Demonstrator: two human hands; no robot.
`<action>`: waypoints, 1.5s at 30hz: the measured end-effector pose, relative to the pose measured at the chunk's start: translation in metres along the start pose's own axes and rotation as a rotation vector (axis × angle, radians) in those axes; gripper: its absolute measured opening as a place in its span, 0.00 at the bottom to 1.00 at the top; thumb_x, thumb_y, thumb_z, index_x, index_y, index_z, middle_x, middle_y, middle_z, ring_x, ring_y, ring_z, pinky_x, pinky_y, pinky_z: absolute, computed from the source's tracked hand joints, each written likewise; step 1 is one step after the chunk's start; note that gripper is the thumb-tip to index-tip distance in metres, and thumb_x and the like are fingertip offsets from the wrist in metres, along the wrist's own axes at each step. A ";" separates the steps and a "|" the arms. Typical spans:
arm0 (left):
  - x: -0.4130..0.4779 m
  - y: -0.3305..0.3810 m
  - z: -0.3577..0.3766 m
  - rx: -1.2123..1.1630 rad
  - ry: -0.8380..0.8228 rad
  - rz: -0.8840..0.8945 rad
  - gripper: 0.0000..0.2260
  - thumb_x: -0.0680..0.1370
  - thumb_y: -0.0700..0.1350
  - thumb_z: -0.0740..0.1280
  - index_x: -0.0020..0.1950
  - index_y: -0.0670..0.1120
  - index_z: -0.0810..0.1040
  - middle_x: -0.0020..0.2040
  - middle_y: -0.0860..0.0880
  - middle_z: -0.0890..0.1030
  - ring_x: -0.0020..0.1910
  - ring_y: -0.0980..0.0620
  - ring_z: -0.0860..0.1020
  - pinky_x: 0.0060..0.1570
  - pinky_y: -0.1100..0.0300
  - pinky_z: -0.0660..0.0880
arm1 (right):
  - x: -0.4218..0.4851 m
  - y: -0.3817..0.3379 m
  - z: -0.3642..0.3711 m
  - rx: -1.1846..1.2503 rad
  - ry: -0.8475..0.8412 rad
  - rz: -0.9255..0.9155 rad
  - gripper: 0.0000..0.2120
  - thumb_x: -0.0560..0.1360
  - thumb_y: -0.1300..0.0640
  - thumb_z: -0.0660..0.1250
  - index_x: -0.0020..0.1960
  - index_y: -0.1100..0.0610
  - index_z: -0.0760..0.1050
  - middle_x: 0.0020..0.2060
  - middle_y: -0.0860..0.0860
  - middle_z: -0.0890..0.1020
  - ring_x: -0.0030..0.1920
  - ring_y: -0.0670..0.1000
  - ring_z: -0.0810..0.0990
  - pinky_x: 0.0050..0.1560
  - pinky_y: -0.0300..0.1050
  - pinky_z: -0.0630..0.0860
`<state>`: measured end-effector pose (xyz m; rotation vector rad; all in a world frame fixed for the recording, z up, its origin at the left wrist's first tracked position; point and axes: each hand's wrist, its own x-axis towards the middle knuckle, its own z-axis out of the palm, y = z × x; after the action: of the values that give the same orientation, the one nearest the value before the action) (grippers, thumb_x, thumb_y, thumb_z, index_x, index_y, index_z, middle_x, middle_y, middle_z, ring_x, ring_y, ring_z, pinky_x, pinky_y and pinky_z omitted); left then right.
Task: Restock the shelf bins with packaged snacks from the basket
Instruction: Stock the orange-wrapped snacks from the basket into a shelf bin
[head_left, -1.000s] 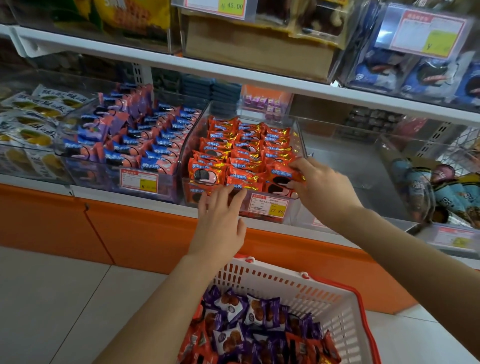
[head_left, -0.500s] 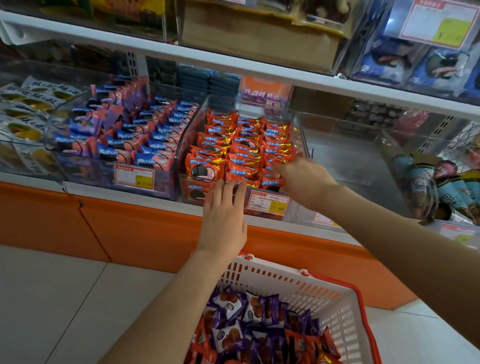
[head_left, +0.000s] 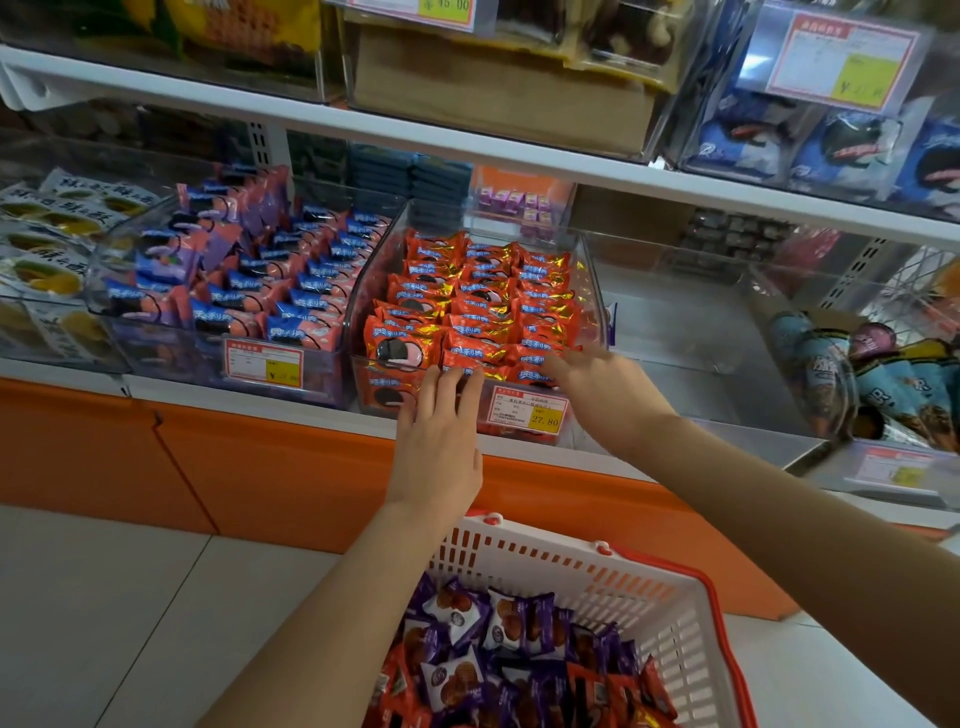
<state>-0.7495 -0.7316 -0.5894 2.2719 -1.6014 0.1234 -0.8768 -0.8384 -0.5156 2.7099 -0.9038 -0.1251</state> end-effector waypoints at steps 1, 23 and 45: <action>0.000 0.000 0.000 -0.001 0.004 0.001 0.32 0.81 0.47 0.60 0.78 0.49 0.44 0.77 0.48 0.51 0.77 0.47 0.46 0.75 0.50 0.50 | -0.004 0.000 0.001 0.014 0.002 -0.019 0.24 0.79 0.56 0.61 0.73 0.55 0.59 0.70 0.54 0.68 0.68 0.54 0.68 0.61 0.48 0.74; -0.031 -0.010 0.017 0.201 0.067 0.249 0.19 0.60 0.39 0.78 0.49 0.43 0.79 0.45 0.45 0.79 0.47 0.43 0.79 0.57 0.42 0.74 | -0.071 -0.017 0.089 0.127 0.310 -0.009 0.25 0.58 0.64 0.79 0.53 0.58 0.78 0.44 0.52 0.81 0.42 0.52 0.81 0.43 0.45 0.79; -0.183 -0.068 0.144 0.267 -0.966 0.185 0.26 0.80 0.46 0.59 0.77 0.49 0.56 0.78 0.49 0.56 0.77 0.46 0.48 0.75 0.46 0.44 | -0.188 -0.113 0.259 0.727 -0.684 -0.280 0.27 0.80 0.53 0.59 0.77 0.51 0.55 0.72 0.54 0.65 0.71 0.55 0.64 0.68 0.47 0.64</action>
<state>-0.7704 -0.5961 -0.7899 2.5358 -2.3478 -0.8952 -1.0063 -0.7009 -0.7976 3.5431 -0.8244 -1.0115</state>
